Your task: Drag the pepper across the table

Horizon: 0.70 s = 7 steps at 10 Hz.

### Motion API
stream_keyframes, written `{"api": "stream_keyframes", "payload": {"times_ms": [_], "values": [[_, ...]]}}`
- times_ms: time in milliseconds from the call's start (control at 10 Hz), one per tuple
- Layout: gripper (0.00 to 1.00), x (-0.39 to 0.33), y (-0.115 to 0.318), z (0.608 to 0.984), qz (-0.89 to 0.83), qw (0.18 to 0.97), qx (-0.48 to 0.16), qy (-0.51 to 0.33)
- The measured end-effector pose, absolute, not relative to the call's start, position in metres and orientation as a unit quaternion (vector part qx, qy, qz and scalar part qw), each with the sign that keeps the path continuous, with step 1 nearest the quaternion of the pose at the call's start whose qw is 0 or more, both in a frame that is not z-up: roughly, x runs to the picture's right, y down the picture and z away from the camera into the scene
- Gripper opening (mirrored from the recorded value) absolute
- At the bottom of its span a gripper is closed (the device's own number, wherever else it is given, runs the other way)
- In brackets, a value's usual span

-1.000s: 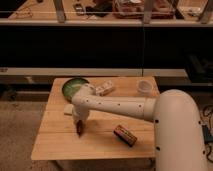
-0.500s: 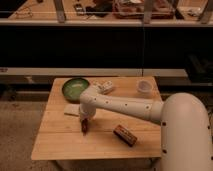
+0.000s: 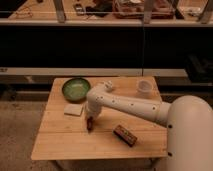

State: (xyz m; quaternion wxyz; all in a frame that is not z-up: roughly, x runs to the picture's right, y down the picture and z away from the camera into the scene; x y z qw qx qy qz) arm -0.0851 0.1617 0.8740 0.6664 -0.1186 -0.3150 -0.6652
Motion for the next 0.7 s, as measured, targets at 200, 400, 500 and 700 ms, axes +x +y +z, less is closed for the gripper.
{"api": "stream_keyframes", "payload": {"times_ms": [200, 400, 500, 700], "values": [[0.12, -0.073, 0.156, 0.875, -0.66, 0.672, -0.119, -0.313], [0.12, -0.061, 0.156, 0.876, -0.65, 0.681, -0.119, -0.317], [0.12, -0.053, 0.157, 0.877, -0.643, 0.686, -0.12, -0.318], [0.12, -0.038, 0.157, 0.879, -0.632, 0.696, -0.122, -0.319]]}}
